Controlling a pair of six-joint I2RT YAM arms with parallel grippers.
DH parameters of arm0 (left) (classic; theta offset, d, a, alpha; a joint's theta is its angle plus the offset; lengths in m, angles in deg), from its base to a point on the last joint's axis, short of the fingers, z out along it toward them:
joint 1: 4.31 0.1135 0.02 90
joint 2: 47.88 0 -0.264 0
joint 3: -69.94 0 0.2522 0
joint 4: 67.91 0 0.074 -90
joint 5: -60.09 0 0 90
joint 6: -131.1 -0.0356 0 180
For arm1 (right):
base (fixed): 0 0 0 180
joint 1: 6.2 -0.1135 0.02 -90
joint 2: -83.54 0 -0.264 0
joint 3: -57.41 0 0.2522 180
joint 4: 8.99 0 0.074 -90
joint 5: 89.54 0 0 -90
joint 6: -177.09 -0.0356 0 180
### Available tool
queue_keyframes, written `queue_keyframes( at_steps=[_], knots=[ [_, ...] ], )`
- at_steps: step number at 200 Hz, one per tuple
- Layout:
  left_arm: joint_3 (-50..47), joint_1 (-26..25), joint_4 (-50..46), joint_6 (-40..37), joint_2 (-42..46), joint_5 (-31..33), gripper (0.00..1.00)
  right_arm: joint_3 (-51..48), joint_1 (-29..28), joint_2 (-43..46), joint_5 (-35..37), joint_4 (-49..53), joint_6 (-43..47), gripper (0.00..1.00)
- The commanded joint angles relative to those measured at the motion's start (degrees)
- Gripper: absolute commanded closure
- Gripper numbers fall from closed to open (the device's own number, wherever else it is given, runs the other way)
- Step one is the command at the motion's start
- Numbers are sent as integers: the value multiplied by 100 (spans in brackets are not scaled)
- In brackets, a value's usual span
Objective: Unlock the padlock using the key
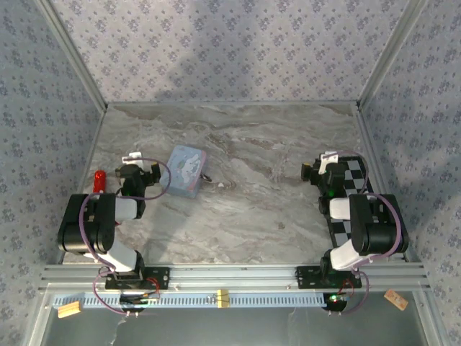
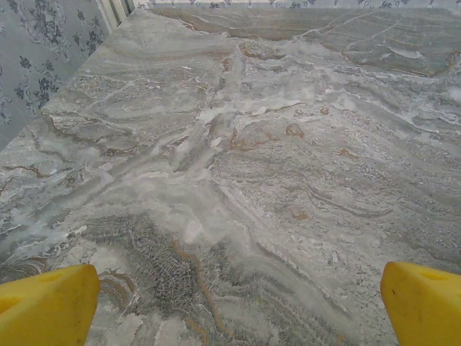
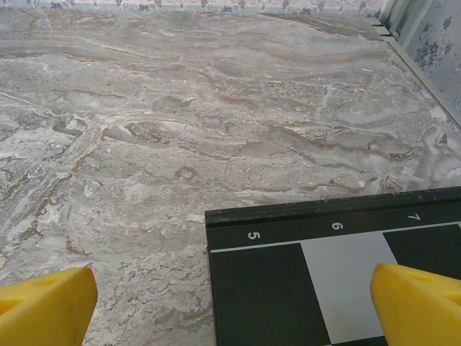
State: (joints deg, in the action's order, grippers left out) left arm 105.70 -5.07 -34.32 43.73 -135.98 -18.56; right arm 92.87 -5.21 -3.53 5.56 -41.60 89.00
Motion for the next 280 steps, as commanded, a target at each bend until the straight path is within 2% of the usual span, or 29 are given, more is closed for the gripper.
queue_keyframes(
  at_steps=[1, 228, 240, 256, 266, 280],
  knots=[
    [86, -2, 85, 19, 20, 26, 0, 83, 6, -12, 3, 49, -55, 1],
    [67, -8, 104, 25, 75, 91, 0, 57, 14, 5, -27, 9, -54, 1],
    [104, -157, -213, -41, 435, 414, 0, 92, -10, 134, -227, 170, 53, 1],
    [452, -437, -1526, -179, 1185, 1143, 0, 190, -103, 617, -222, 732, 156, 1],
    [580, -532, -2034, -155, 1601, 1463, 0, 300, -161, 1034, -220, 1290, 158, 1],
    [635, -589, -2606, 121, 2189, 1616, 0, 424, -314, 1538, -147, 1875, 178, 1]
  ],
)
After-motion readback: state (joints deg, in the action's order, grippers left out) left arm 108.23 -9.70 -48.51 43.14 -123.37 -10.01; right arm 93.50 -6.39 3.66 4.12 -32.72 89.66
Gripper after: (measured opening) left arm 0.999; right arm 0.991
